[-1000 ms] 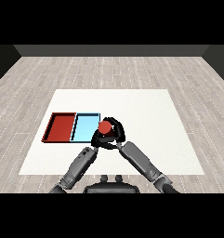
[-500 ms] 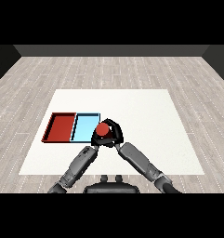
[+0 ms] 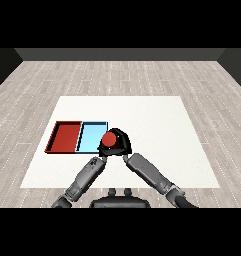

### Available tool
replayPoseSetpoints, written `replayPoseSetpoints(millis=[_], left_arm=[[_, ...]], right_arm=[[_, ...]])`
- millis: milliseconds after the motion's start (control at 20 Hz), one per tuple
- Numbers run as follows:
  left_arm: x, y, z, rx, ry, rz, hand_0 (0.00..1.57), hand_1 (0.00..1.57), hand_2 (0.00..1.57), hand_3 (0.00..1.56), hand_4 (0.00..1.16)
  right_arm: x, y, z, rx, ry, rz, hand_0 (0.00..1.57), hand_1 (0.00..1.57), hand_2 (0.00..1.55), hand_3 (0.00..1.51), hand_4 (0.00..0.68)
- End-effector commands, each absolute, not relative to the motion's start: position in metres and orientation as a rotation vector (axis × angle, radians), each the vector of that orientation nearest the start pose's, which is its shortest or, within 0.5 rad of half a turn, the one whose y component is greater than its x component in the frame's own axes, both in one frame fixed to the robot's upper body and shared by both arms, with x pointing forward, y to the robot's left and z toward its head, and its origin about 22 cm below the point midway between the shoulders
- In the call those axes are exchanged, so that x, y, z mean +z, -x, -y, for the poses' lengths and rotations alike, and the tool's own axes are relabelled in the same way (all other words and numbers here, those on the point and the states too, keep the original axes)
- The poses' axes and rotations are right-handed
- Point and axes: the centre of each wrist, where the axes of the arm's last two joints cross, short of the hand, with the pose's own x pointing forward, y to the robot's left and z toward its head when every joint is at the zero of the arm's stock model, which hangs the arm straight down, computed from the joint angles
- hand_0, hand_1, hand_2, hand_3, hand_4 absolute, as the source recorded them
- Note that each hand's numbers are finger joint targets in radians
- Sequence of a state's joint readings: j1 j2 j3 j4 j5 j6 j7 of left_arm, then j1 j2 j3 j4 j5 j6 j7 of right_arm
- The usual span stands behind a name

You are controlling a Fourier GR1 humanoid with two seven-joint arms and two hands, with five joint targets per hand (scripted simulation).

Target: Pick the red can and put it in the red box

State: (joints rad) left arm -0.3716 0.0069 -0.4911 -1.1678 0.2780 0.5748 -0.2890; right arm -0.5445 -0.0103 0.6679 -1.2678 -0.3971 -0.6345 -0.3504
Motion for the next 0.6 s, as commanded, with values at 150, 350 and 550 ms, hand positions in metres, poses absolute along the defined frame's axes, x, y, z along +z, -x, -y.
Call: replayPoseSetpoints(millis=[150, 350, 550], left_arm=[[0.008, -0.299, -0.101, 0.052, -0.027, 1.762, 1.57, 1.57, 1.53, 1.43, 0.97], [-0.003, -0.290, -0.084, 0.053, -0.046, 1.776, 1.57, 1.57, 1.53, 1.45, 1.12], [-0.004, -0.290, -0.084, 0.053, -0.046, 1.776, 1.57, 1.57, 1.53, 1.45, 1.12]], right_arm=[[0.040, -0.285, 0.045, 0.047, -0.297, 1.899, 1.45, 1.45, 1.44, 1.38, 0.597], [0.045, -0.282, 0.036, 0.091, -0.265, 1.902, 0.00, 0.00, 0.00, 0.00, 0.000], [0.046, -0.281, 0.037, 0.126, -0.254, 1.901, 0.00, 0.00, 0.00, 0.00, 0.000]])
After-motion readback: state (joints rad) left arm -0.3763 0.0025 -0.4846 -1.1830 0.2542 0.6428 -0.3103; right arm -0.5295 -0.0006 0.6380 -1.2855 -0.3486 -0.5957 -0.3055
